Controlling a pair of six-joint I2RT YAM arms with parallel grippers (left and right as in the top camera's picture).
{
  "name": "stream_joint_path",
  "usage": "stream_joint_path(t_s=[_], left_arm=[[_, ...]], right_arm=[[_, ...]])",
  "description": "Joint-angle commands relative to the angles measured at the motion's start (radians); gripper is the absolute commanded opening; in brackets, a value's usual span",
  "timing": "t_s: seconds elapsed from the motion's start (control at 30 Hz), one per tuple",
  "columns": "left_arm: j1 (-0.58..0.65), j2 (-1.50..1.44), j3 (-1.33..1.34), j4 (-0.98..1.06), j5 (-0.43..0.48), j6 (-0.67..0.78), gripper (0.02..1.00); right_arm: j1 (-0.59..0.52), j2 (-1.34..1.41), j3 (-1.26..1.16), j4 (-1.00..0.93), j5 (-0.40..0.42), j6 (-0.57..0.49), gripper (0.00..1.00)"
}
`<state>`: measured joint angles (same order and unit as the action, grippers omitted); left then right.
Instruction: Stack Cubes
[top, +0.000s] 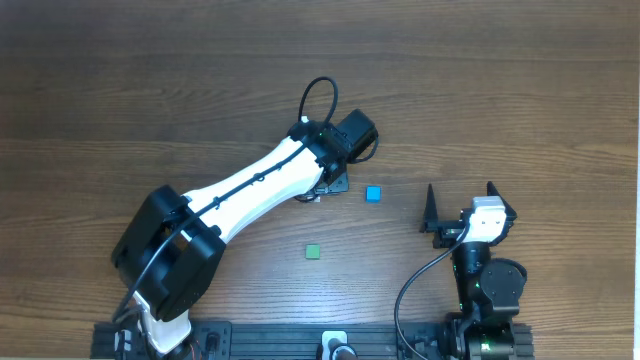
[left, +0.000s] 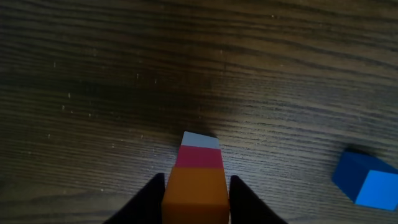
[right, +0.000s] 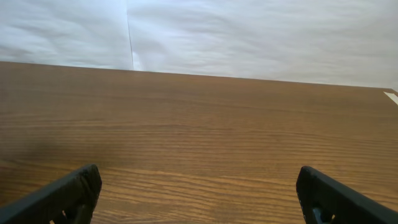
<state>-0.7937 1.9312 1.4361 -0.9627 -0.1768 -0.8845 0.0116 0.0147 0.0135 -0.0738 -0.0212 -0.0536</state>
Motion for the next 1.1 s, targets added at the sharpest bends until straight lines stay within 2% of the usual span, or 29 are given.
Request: stream_joint_path(t_s=[0.03,0.27,0.33,0.37,0.4,0.47,0.5,0.67,0.87,1.1], left_arm=[[0.006,-0.035,-0.012,0.002,-0.015,-0.011,0.380],[0.006,-0.035,-0.012,0.002,-0.015,-0.011,0.437],[0.006,-0.035,-0.012,0.002,-0.015,-0.011,0.483],[0.006,-0.035,-0.012,0.002,-0.015,-0.011,0.542],[0.006,-0.035,-0.012,0.002,-0.016,-0.011,0.641],[0.007,-0.035,-0.012,0.005,-0.019,-0.014,0.901],[0.009,-0.036,-0.012,0.008,-0.021,-0.014,0.998],[0.095,-0.055,-0.012,0.099,-0.027,-0.006,0.998],[0.302,-0.122,-0.012,0.304,0.006,0.143,0.998],[0.494,-0.279,-0.012,0.332,0.022,0.258,0.998]], right_arm=[[-0.005,-0.009,-0.008,0.002,-0.008,0.000,0.991],[-0.005,-0.009,-0.008,0.002,-0.008,0.000,0.993],[-0.005,-0.009,-0.008,0.002,-0.008,0.000,0.991],[-0.005,-0.009,-0.008,0.002,-0.008,0.000,0.993],[-0.005,-0.009,-0.008,0.002,-0.008,0.000,0.993],[-0.005,-0.009,-0.008,0.002,-0.008,0.000,0.993],[-0.005,-0.009,-0.008,0.002,-0.008,0.000,0.993],[-0.005,-0.009,-0.008,0.002,-0.008,0.000,0.993],[-0.005,-0.009,-0.008,0.002,-0.008,0.000,0.991],[-0.005,-0.009,-0.008,0.002,-0.008,0.000,0.993]])
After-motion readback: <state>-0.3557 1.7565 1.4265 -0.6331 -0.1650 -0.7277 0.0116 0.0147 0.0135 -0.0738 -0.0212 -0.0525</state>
